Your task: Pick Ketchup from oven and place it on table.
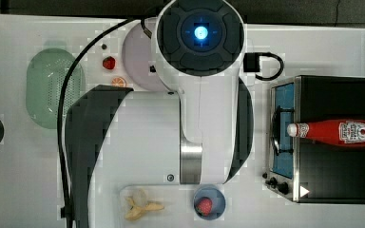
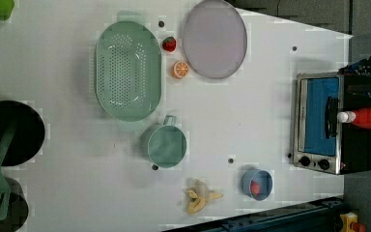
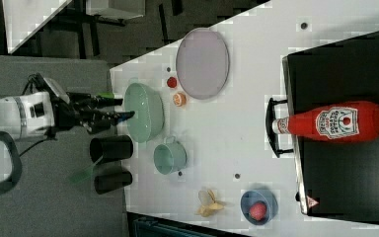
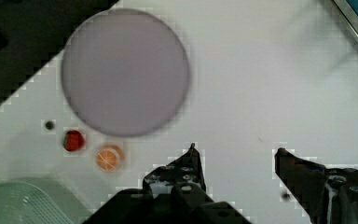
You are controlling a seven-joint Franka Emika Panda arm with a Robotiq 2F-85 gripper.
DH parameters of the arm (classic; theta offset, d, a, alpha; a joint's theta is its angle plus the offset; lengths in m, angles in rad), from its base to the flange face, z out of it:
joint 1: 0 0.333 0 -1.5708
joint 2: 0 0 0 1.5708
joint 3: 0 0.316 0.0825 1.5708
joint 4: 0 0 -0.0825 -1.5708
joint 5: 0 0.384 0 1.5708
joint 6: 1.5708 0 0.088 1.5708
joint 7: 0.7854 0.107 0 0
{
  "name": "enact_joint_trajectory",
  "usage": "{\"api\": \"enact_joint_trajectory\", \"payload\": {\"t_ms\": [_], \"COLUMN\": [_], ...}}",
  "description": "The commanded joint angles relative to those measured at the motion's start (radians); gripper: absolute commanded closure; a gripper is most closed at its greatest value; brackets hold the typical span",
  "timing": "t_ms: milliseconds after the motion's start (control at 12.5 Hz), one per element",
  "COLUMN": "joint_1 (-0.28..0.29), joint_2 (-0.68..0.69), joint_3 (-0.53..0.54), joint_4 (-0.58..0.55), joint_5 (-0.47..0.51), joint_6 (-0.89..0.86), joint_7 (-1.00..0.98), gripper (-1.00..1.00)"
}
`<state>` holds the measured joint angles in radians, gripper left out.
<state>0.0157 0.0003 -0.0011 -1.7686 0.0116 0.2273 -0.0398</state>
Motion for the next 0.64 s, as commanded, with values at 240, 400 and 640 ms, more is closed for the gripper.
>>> {"api": "enact_joint_trajectory", "payload": {"t_ms": [240, 400, 640], "joint_1": [-0.017, -0.027, -0.055], "joint_2": [-0.355, -0.355, -0.341], "joint_3": [-0.027, -0.046, -0.116], "joint_4": [-0.179, -0.178, -0.179], "joint_5": [-0.038, -0.041, -0.041], "joint_6": [-0.186, -0.183, -0.173], "joint_7": [0.150, 0.150, 0.150], "gripper": [-1.00, -1.00, -1.00]}}
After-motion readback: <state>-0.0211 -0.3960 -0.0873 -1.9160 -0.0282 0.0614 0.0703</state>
